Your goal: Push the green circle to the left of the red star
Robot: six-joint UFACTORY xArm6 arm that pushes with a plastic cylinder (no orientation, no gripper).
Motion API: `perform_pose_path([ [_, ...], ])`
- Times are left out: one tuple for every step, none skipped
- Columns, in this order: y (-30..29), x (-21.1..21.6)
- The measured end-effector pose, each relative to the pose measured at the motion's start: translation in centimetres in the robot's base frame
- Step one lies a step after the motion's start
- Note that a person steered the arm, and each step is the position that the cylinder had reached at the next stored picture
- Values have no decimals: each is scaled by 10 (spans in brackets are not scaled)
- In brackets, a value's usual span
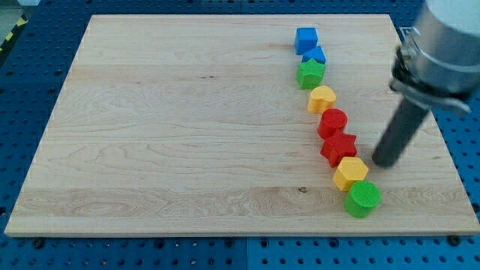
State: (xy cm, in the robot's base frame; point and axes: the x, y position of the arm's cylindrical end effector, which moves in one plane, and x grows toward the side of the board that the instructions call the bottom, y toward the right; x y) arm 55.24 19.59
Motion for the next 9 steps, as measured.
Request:
perform_pose_path([
  [-1,7],
  [1,47],
  [1,56],
  [1,58],
  [-8,58],
  [-14,47],
  [-36,38],
  [-64,38],
  [-92,38],
])
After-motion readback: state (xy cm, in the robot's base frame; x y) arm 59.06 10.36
